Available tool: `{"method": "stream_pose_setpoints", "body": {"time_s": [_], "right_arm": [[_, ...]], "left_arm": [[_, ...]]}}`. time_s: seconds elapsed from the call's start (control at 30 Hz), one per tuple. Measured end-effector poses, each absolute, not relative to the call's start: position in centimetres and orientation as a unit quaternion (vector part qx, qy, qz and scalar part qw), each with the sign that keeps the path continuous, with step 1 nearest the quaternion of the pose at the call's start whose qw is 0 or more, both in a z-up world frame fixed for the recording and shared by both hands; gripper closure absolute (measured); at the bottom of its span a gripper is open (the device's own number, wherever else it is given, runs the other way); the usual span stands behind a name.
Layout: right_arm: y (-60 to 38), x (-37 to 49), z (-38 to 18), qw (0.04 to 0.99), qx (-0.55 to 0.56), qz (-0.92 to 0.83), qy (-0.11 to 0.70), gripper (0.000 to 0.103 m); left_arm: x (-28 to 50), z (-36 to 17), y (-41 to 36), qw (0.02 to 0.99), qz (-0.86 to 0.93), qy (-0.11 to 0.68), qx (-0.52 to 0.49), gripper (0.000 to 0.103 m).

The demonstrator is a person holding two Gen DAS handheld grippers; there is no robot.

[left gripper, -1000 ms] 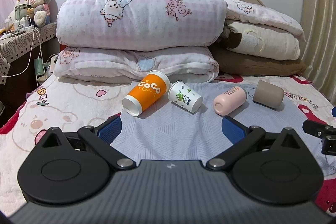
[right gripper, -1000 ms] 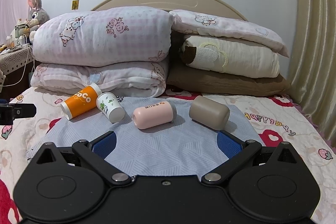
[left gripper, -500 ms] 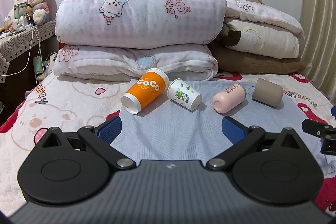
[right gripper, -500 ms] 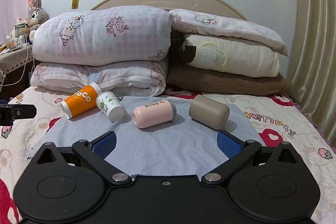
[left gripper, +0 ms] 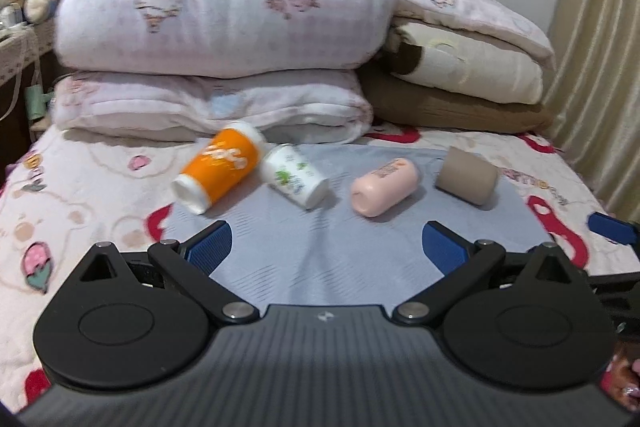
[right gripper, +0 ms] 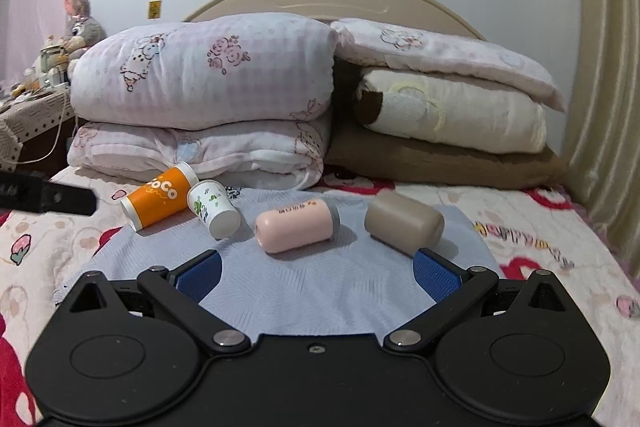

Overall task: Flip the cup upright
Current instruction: 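Move the right tool toward the grey metal cup lying on its side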

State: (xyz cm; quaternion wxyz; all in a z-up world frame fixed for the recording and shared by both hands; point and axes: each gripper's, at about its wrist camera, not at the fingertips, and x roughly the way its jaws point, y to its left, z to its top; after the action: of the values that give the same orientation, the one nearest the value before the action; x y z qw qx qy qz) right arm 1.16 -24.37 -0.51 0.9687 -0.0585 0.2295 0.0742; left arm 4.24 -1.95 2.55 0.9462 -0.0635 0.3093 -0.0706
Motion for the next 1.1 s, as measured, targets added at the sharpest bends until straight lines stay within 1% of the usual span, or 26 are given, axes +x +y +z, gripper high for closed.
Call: {"method": "stream_pose_setpoints", "body": {"time_s": [0.13,0.27,0.37,0.53,0.7,0.9,1.03,1.1], "right_arm": [[-25.5,2.8,0.6,0.965,-0.099,0.101,0.222,0.0],[-26.5,4.7,1.0,0.958,-0.144,0.125,0.216,0.0],[-27.1,6.8,0.5,0.944,-0.183,0.145,0.235,0.0],[-28.1,9.8,-0.8,0.915,-0.253,0.183,0.258,0.001],[-29.0,13.3,-2.0,0.879,-0.324,0.201,0.286,0.001],[-30.7,18.0,-3.8,0.865,-0.323,0.208,0.322,0.002],[-31.1,20.5,-5.5,0.859,-0.34,0.195,0.331,0.004],[-31.3,21.7,-6.1,0.86,-0.336,0.192,0.332,0.004]], "left_arm": [[7.0,3.5,-4.4,0.936,-0.095,0.334,-0.06,0.0],[9.9,3.5,-7.0,0.922,-0.122,0.359,-0.081,0.0],[12.0,2.8,-8.9,0.91,-0.149,0.374,-0.102,0.0],[15.6,0.7,-12.5,0.901,-0.168,0.385,-0.108,0.002],[18.6,-1.6,-14.2,0.886,-0.191,0.391,-0.162,0.002],[22.8,-4.0,-17.0,0.877,-0.205,0.406,-0.155,0.003],[24.7,-5.4,-18.2,0.867,-0.219,0.407,-0.187,0.004],[25.8,-6.3,-18.9,0.858,-0.228,0.413,-0.202,0.005]]}}
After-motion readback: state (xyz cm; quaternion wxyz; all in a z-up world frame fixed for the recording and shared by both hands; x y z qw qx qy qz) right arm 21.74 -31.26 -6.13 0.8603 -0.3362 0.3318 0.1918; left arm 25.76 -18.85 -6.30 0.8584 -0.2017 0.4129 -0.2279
